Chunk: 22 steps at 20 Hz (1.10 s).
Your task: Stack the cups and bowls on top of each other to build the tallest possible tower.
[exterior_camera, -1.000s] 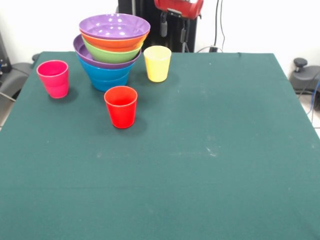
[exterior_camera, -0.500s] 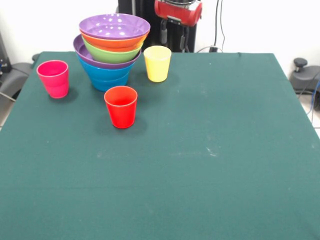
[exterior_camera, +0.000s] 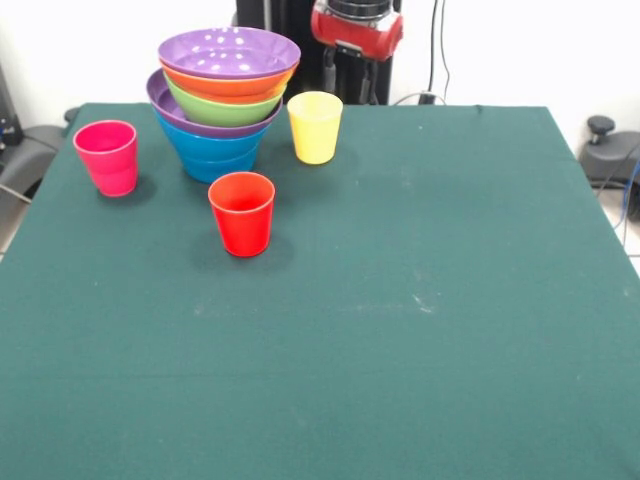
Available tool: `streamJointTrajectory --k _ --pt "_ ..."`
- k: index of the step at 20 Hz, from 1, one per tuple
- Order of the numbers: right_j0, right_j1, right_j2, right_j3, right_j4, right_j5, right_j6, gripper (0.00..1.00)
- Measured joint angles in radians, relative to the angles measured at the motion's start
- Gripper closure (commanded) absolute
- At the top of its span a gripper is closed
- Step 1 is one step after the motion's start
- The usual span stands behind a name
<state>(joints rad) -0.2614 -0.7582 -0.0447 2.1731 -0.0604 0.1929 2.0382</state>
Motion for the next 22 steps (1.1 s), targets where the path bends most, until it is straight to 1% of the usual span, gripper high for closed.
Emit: streamJointTrajectory --k 5,12,17,22 --pt "-0.029 0.029 -0.003 0.028 0.0 -0.054 0.0 0.0" --pt "-0.064 0.083 -0.011 0.031 0.0 -0.103 0.0 0.0" --pt "-0.072 0.119 -0.013 0.03 0.0 -0.109 0.0 0.0" --pt "-0.07 0.185 -0.012 0.028 0.001 -0.133 0.0 0.0"
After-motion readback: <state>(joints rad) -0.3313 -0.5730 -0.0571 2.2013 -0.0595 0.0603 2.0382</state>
